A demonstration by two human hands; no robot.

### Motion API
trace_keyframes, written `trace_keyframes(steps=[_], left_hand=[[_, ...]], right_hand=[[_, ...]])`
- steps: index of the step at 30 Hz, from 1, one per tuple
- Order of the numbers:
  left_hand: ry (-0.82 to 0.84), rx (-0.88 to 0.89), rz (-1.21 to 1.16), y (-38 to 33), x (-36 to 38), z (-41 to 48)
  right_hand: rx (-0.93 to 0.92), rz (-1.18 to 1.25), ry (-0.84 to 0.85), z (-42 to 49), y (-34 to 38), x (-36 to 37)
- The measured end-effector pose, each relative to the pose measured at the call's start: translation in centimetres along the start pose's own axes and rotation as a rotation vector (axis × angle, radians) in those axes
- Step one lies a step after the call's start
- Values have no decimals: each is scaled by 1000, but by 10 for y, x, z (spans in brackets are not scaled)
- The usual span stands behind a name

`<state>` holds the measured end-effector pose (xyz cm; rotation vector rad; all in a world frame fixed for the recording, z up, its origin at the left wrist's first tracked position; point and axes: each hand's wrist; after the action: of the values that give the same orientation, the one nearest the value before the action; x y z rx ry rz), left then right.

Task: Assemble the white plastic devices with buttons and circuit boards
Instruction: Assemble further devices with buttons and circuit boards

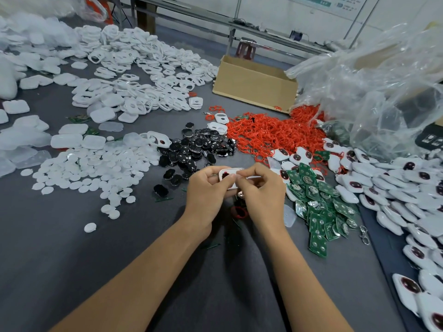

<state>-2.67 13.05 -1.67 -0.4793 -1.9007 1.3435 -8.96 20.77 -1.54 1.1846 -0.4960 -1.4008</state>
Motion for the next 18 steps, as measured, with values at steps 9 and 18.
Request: trace_keyframes(steps=[9,18], left_hand=[[-79,-17,58,1,0,7],[-18,-6,109,1,-2,5]], right_hand=[[18,89,-98,15,4,-29],[-21,-318,100,26,-11,-56]])
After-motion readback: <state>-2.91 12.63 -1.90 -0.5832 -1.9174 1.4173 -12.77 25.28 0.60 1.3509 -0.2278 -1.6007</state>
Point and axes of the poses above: each hand's wrist, its own z-axis towards the middle knuckle, its own x-axis out of the palm, y = z × x, and after that the axes turned 4 degrees about -x, right-handed
